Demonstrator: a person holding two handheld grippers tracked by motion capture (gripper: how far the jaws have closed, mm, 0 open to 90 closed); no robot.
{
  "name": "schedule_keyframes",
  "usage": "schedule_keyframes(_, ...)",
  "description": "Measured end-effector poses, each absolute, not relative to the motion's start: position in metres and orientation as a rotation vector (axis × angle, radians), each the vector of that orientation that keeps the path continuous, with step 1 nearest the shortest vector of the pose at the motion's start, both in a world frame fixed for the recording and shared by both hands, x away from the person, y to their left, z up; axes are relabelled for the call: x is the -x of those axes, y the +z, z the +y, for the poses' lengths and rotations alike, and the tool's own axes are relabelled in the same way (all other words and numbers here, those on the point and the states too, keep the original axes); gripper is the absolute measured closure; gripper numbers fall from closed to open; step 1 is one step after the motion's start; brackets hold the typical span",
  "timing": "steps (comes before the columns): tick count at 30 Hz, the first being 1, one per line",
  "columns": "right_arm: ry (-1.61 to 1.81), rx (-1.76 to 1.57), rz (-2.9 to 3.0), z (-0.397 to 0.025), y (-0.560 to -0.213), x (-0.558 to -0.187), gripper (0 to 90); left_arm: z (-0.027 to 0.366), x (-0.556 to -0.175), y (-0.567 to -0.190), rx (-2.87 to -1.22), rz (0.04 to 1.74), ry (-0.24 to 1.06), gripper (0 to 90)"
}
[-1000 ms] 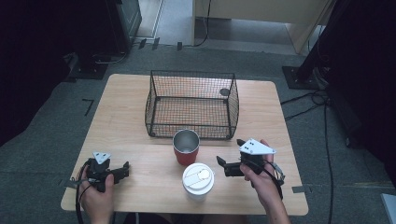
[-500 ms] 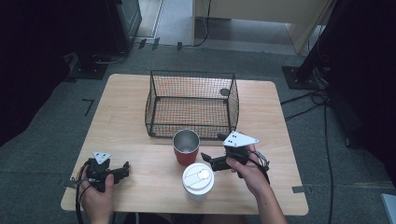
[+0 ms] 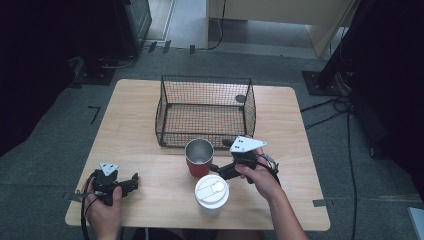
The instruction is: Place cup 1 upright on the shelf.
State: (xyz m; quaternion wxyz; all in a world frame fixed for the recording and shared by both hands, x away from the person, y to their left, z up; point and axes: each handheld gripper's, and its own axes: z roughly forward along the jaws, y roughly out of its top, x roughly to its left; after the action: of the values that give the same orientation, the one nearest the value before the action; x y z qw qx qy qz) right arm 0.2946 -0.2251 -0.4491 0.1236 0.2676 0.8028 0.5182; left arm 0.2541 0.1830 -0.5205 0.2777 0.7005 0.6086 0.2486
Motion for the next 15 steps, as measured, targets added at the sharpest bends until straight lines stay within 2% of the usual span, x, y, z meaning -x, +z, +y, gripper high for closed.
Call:
schedule_keyframes(7,1.514,-0.681,2.392,-0.220,-0.450,-0.302,2.4,0.183,-0.254,-0.520,-1.880,1.634,0.667,0.0)
schedule_keyframes(15,1.502,-0.639,2.402,-0.210,-0.452,-0.306,8.7,0.183,-0.254,-0.520,-1.883,1.634,0.667,0.1)
